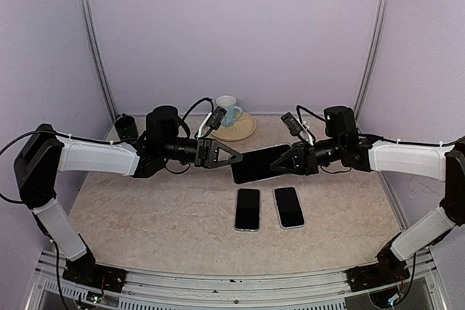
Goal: Put the phone into the phone case
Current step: Press the phone with the phone case.
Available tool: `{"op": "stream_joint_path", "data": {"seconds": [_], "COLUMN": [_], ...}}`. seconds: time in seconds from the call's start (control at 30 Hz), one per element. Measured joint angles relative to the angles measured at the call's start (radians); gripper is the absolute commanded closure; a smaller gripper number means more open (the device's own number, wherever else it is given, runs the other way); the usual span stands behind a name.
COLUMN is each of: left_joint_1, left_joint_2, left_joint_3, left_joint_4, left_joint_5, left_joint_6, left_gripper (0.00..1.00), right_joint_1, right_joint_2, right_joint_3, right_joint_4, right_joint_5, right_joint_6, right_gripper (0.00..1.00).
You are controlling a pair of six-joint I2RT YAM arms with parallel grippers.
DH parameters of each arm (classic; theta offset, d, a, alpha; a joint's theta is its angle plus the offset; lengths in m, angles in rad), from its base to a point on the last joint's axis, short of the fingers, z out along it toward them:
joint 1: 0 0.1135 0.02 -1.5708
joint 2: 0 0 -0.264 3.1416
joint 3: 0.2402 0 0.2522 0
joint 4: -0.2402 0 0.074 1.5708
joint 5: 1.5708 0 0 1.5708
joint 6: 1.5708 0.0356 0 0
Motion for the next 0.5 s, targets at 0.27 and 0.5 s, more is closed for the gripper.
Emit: {"op": "stream_joint_path", "data": {"seconds": [0.27, 0.5], "left_joint_1": [0.000, 0.008], "left_joint_2": [0.000, -0.001], "left_joint_3": [0.002, 0.002], "left_joint_4": [-0.026, -0.048], "left_joint_5": [-0.046, -0.077], "left_joint_6": [0.041, 0.010], "left_gripper": [0.84, 0.46], "right_joint_1": [-0.004, -0.011], "right_joint_2": [0.000, 0.000], "right_joint_3": [0.000, 0.000], "right_joint_4": [-0.013, -0.011], "right_joint_5": [0.013, 0.039], "right_joint_6": [0.018, 0.014], "right_gripper": [0.96, 0.98]}}
